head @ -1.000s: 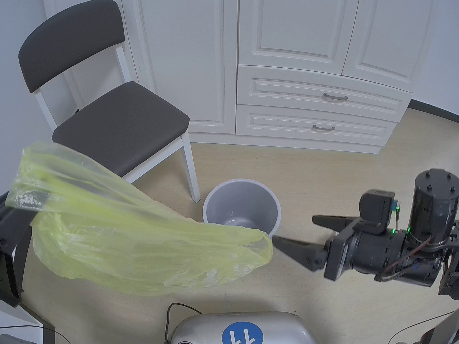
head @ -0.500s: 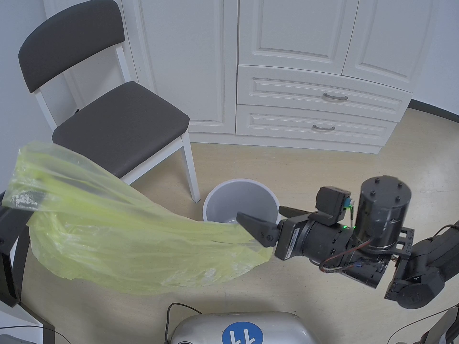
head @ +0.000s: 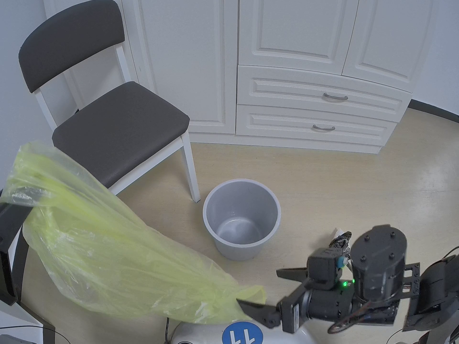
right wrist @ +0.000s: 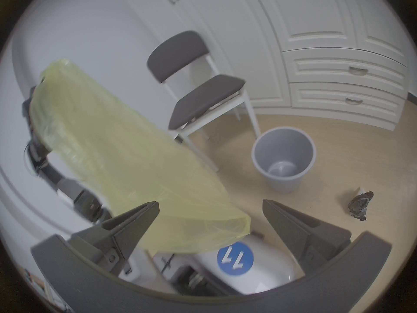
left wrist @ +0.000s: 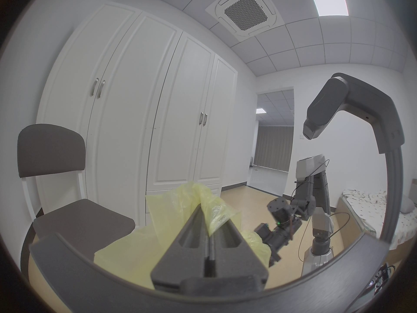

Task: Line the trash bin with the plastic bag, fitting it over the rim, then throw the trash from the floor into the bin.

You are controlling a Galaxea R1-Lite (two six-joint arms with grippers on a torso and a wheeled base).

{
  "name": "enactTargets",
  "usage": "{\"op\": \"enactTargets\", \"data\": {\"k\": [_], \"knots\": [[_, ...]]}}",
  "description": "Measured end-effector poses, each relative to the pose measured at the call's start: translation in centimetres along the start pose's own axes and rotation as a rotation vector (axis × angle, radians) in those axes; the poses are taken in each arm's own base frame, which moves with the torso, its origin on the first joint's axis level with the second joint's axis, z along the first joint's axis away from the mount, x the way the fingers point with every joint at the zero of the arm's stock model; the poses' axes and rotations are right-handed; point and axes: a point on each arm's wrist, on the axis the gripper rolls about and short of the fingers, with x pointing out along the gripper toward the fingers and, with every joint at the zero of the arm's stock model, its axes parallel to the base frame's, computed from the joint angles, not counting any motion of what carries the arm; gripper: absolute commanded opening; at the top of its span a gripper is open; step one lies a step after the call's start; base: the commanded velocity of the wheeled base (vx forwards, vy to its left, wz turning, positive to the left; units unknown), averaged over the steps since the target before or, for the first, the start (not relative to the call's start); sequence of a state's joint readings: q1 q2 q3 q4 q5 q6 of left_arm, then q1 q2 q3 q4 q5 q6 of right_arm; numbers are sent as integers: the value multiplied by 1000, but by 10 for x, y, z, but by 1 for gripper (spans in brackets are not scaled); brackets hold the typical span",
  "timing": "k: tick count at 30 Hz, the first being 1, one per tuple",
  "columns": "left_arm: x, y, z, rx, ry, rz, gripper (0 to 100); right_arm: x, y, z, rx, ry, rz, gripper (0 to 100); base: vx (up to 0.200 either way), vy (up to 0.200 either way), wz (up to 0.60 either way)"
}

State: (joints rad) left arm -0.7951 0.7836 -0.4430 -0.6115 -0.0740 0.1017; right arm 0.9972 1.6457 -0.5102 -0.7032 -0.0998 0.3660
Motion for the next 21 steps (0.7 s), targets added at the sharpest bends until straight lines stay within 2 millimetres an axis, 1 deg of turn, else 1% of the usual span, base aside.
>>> {"op": "enactTargets", "data": {"k": [4, 7, 14, 21], "knots": [[0, 0, 0, 0, 1, 2, 0, -20, 14, -7, -50, 69, 108, 100, 0, 0, 0], [1, 0, 0, 0, 1, 2, 0, -28, 19, -8, -60, 65, 147, 100, 0, 0, 0], [-1, 0, 0, -1, -3, -4, 0, -23, 15, -8, -47, 61, 140, 100, 0, 0, 0], [-3, 0, 3, 0, -21, -5, 0, -17, 13, -13, -47, 94, 131, 100, 0, 0, 0]]}}
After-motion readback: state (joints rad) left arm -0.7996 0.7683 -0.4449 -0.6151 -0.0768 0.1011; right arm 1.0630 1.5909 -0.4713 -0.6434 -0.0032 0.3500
